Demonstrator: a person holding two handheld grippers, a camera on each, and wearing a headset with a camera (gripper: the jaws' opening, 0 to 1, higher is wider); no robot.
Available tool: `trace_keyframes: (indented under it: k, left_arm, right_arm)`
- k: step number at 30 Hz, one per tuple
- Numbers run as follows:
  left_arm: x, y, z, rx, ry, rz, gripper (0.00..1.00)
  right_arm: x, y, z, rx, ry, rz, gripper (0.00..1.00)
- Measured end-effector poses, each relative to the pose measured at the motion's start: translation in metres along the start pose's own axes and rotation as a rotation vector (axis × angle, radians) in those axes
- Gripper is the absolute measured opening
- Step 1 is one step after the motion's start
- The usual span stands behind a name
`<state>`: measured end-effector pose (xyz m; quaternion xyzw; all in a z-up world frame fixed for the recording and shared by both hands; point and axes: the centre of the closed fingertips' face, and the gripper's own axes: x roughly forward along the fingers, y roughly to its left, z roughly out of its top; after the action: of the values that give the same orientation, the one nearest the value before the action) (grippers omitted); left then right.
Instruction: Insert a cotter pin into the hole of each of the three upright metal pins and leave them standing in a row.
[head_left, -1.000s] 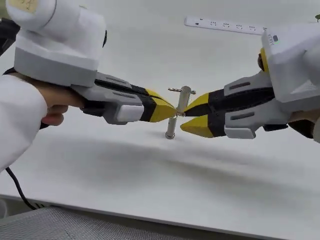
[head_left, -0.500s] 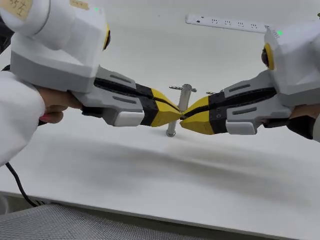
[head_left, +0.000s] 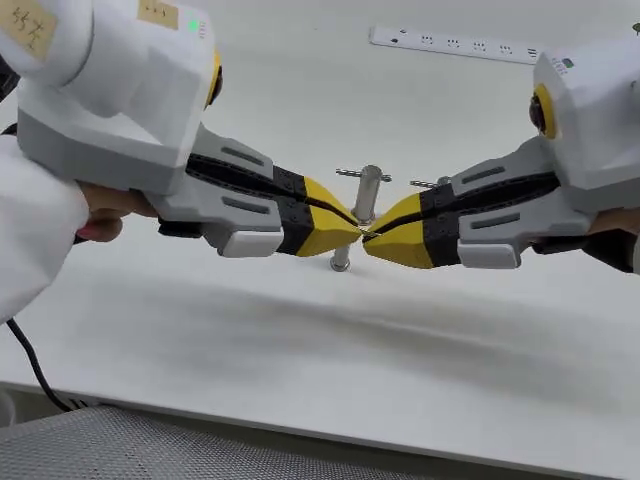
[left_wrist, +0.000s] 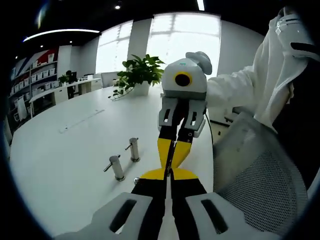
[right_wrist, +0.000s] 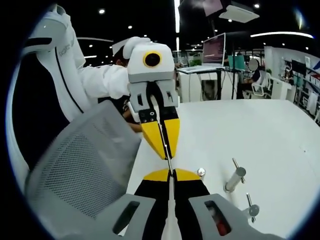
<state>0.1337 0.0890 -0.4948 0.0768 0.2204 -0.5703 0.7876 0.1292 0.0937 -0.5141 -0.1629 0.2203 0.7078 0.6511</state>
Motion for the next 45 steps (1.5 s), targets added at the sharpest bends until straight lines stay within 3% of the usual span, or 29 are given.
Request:
trace_keyframes:
  k: [5, 9, 15, 18, 22, 27, 40, 45]
  left_arm:
    - [0.001, 0.006, 0.0, 0.041, -0.01, 0.026, 0.0]
    - [0.002, 0.015, -0.006, 0.06, 0.021, 0.071, 0.02]
    - [0.008, 0.025, -0.015, 0.067, 0.05, 0.111, 0.22]
    - [0.014, 0.027, -0.018, 0.067, 0.065, 0.127, 0.22]
    - [0.021, 0.033, -0.028, 0.085, 0.109, 0.126, 0.22]
    - [0.028, 0.036, -0.029, 0.094, 0.128, 0.109, 0.2]
    - [0.037, 0.042, -0.037, 0.114, 0.177, 0.059, 0.1]
    - [0.035, 0.044, -0.038, 0.1, 0.174, 0.049, 0.06]
  right_arm:
    - [0.0, -0.003, -0.001, -0.016, 0.011, -0.027, 0.0]
    - [-0.001, -0.008, -0.005, -0.019, 0.028, -0.051, 0.0]
    - [-0.007, -0.02, -0.02, -0.03, 0.092, -0.106, 0.0]
    - [-0.008, -0.024, -0.03, -0.03, 0.127, -0.125, 0.0]
    - [-0.006, -0.031, -0.04, -0.039, 0.185, -0.149, 0.0]
    - [0.0, -0.035, -0.047, -0.038, 0.214, -0.153, 0.0]
    - [0.005, -0.045, -0.057, -0.012, 0.239, -0.151, 0.0]
    - [0.007, -0.045, -0.059, -0.015, 0.25, -0.135, 0.0]
